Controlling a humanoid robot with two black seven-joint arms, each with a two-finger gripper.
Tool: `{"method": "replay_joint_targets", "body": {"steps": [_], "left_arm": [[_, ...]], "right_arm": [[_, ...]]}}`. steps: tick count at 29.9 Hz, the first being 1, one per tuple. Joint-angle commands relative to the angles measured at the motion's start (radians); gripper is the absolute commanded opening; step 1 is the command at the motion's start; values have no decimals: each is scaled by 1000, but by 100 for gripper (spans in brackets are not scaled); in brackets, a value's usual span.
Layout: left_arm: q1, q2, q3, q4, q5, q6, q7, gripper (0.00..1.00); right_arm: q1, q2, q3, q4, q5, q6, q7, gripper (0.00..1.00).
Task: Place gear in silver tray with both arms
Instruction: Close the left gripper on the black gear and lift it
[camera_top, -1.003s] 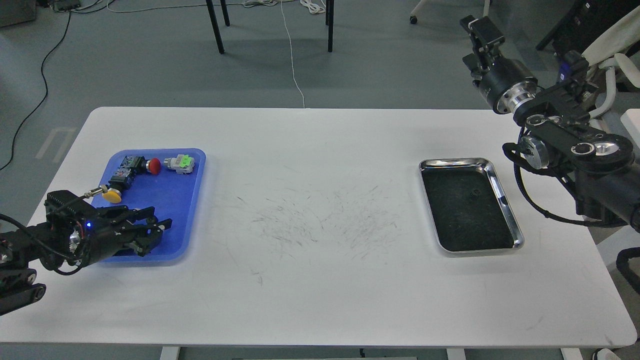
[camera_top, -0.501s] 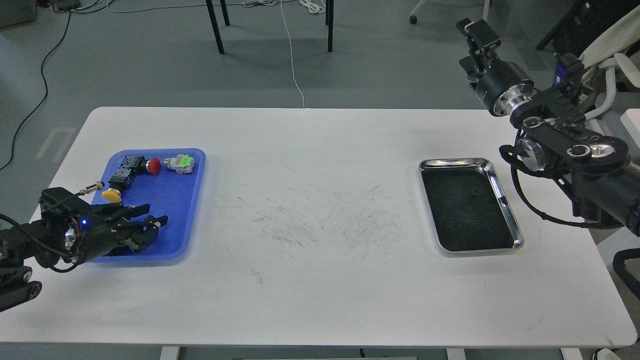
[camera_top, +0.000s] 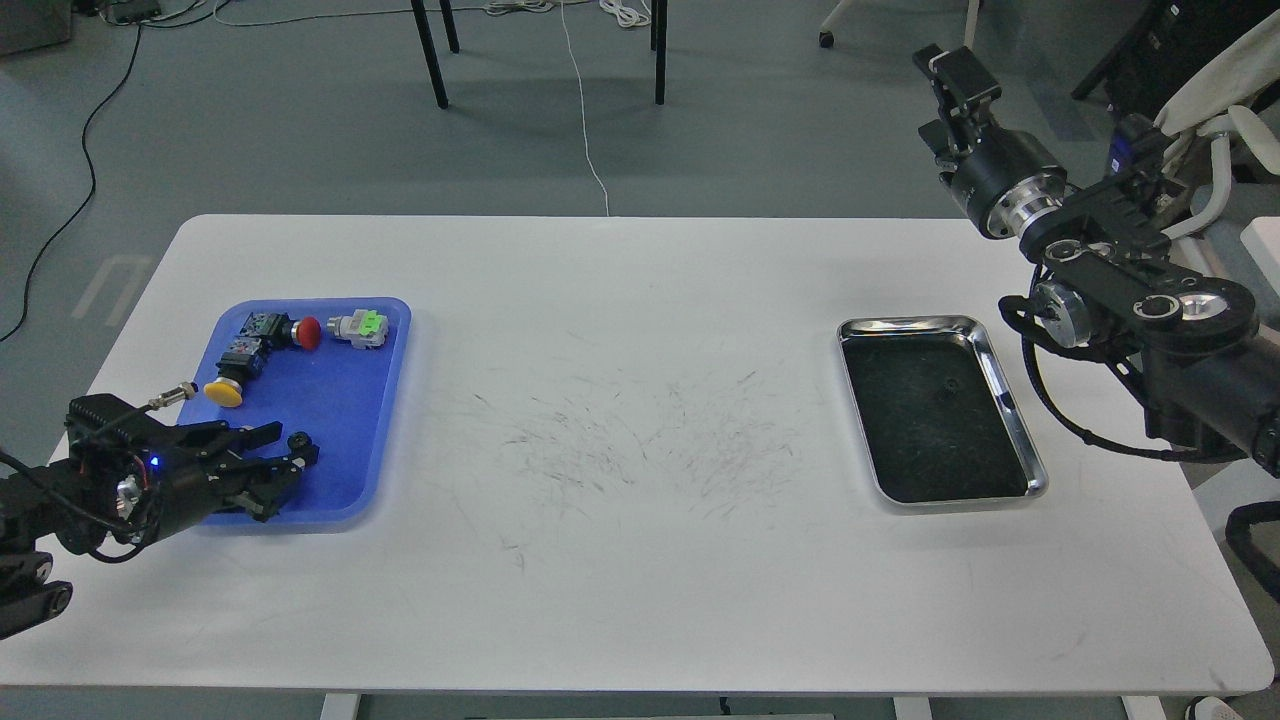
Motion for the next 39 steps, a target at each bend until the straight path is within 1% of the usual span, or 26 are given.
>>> {"method": "replay_joint_targets", "body": {"steps": [1,4,9,11,14,19,25,27,28,30,32,36,39], "left_arm": [[-7,0,-1,0,0,3,0,42],[-8,-6,-3,0,-4,3,0,37],[-5,-40,-3,9,-3,4,0,33],[-4,-49,-3,9,-3,11,0,27],[-2,-44,-1,14,-1,29,0,21],[-5,-29,2,12,9,35,0,11],[-13,37,-14,-7,0,41,0,10],[-37,75,-30,-49,-6,40,0,10],[-72,100,-44,-85,-9,37,0,10],[-129,132,-64,-133,-14,17,0,10],[-178,150,-83,-156,-20,-15,0,10],[-315,167,-107,-230,-101,-119,0,10],[-396,158,-106,-233,-142,-192,0,10]], "right_arm": [[0,1,-1,0,-2,-1,0,94],[0,-1,-1,1,-2,-1,0,94],[-2,-1,-1,0,-3,1,0,94],[-2,1,-1,0,-2,1,0,94],[0,1,-1,0,-3,1,0,94],[-2,1,-1,0,-3,-1,0,94],[-2,1,-1,0,-3,-1,0,94],[-6,1,-1,1,-2,-1,0,94],[-9,1,-1,1,-2,-1,0,94],[-9,1,-1,1,-2,-1,0,94],[-9,1,-1,3,-2,-1,0,94],[-8,1,-1,6,-2,-2,0,94],[-5,1,-1,7,0,-2,0,94]]}}
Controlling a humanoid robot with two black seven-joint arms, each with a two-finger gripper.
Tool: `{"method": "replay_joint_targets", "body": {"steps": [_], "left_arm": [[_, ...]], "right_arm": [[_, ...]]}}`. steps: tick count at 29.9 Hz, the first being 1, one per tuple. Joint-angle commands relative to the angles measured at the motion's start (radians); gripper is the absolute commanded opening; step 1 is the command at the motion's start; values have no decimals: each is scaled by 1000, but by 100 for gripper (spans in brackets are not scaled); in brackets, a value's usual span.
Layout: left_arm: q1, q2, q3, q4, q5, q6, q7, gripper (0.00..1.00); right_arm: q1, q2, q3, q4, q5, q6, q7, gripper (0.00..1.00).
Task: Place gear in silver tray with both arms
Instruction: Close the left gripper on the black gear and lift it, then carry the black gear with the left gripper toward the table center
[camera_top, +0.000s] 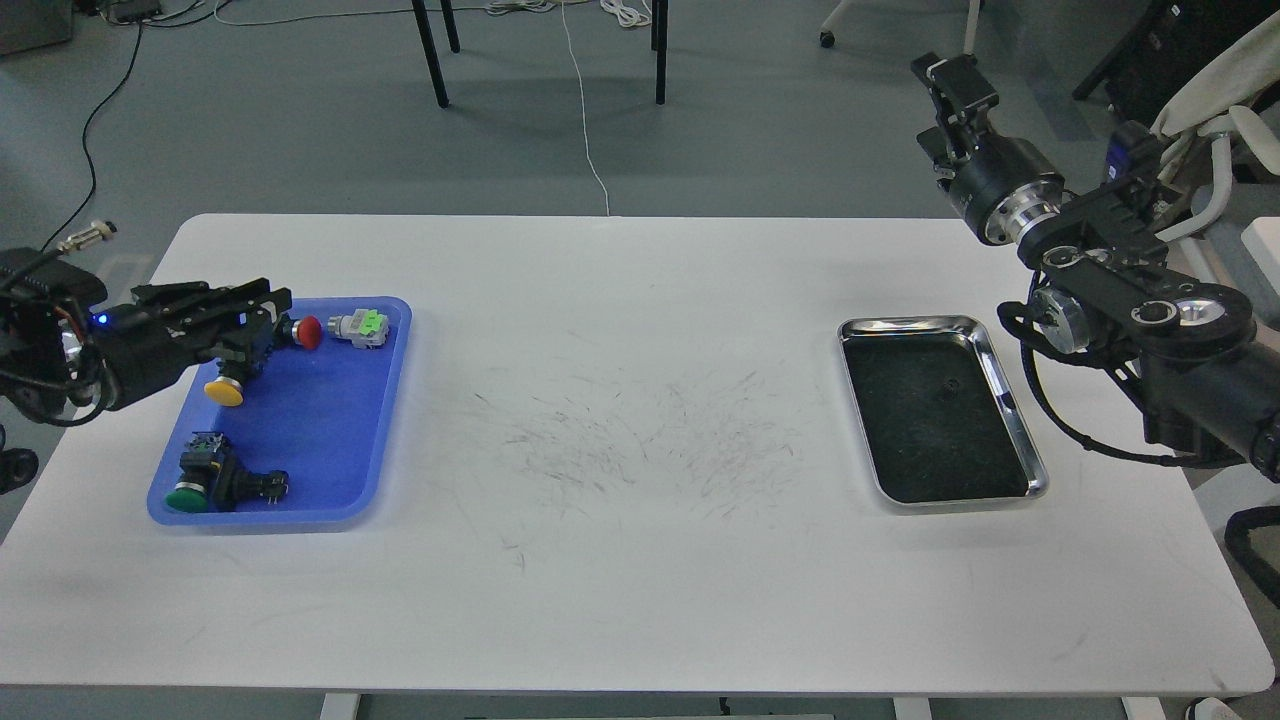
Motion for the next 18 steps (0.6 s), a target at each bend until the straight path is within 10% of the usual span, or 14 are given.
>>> {"method": "replay_joint_targets", "body": {"steps": [1,18], "left_arm": [[-90,-10,0,-8,-38,-73,0,10],[-195,-582,29,111,-45,-76,0,5]], "right_arm": [[4,0,0,3,1,0,-2,94],[21,-2,-1,-2,-15,0,-8,94]]}}
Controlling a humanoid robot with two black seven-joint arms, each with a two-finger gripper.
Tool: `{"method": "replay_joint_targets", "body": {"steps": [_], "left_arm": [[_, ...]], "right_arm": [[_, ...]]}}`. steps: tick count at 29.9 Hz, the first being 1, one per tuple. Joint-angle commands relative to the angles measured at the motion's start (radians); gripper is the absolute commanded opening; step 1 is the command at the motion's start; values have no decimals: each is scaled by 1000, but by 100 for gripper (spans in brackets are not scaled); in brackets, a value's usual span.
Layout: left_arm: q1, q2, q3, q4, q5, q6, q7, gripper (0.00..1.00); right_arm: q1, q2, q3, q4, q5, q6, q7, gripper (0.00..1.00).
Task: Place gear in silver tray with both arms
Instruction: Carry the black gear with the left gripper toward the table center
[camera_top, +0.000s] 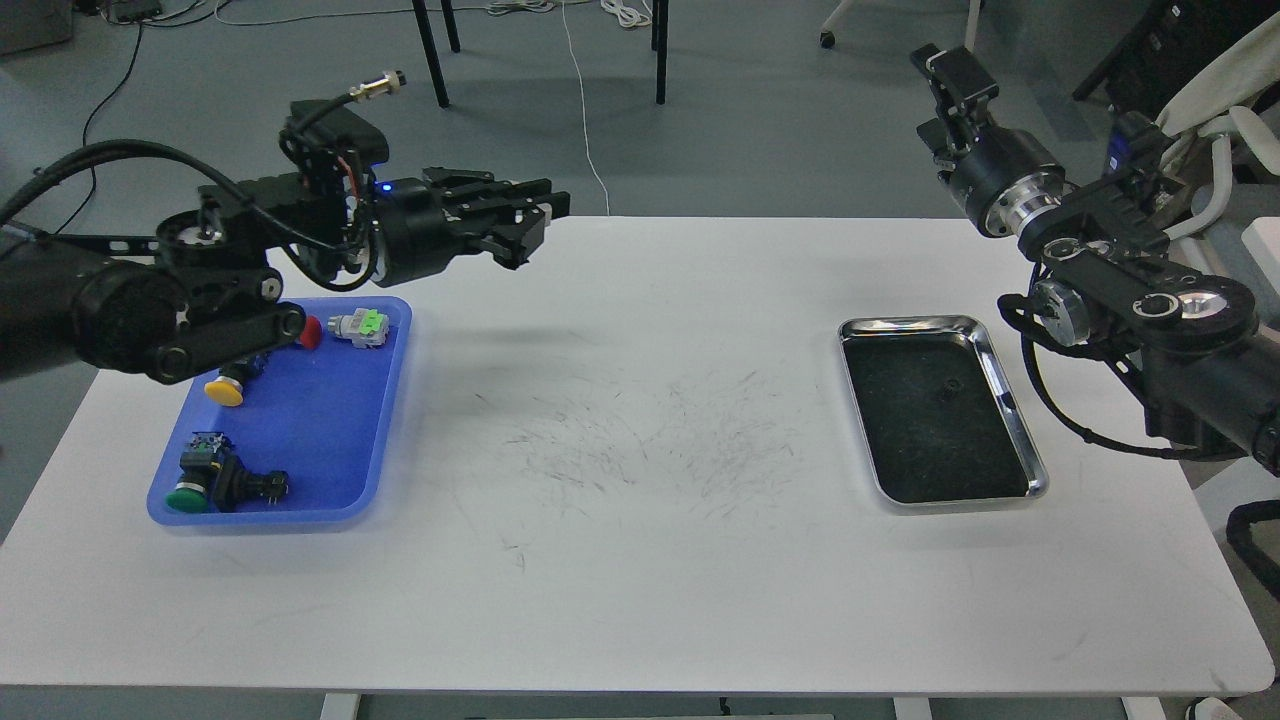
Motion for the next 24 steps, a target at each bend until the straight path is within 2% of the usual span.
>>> {"method": "replay_joint_targets", "body": {"steps": [1,10,16,24], "left_arm": [[39,-162,3,97,-2,8,0,5],[212,-438,-15,252,0,1,0,5],[287,-438,-18,315,-5,1,0,5],[360,-438,-43,329,-6,7,0,5]], "right_arm": [[5,0,0,-1,-5,0,0,94],[13,-11,-49,-7,-4,0,0,94],[13,-1,-57,-27,-2,2,0,94],[33,9,-85,-47,-1,5,-2,94]]}}
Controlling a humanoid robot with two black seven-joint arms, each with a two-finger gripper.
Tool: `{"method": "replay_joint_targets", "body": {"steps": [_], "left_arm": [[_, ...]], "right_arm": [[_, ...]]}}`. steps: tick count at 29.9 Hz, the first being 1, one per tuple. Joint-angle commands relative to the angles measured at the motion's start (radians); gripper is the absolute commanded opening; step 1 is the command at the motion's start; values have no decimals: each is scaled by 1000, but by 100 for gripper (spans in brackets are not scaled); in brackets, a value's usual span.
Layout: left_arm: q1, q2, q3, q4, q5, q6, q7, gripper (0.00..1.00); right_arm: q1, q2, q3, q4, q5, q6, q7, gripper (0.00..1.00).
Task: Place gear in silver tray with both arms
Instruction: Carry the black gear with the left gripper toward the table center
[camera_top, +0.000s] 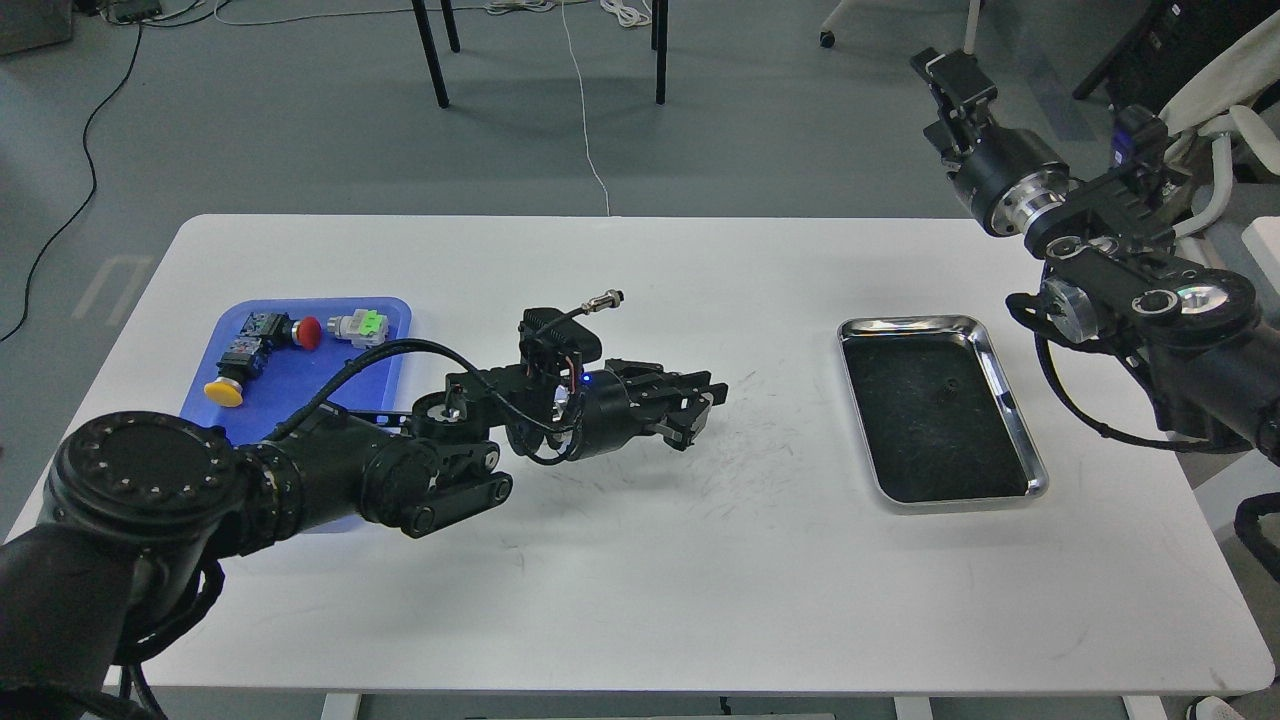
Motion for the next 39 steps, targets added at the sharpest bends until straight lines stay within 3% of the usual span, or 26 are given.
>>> {"method": "replay_joint_targets", "body": {"steps": [1,8,30,37,39], "left_arm": [[22,0,-22,2,2,1,0,5],[65,0,-70,-23,3,35,0,6],[85,0,-81,-82,-3,37,0,11],[85,0,-82,-84,-4,31,0,24],[87,0,-91,-84,-4,31,0,35]], "right_arm": [[4,7,-10,-4,2,1,-1,94],[13,4,-13,-4,1,8,-10,94],[25,6,-45,-5,2,9,-14,94],[25,6,-45,-7,2,9,-14,94],[25,7,-45,-5,2,9,-14,94]]}}
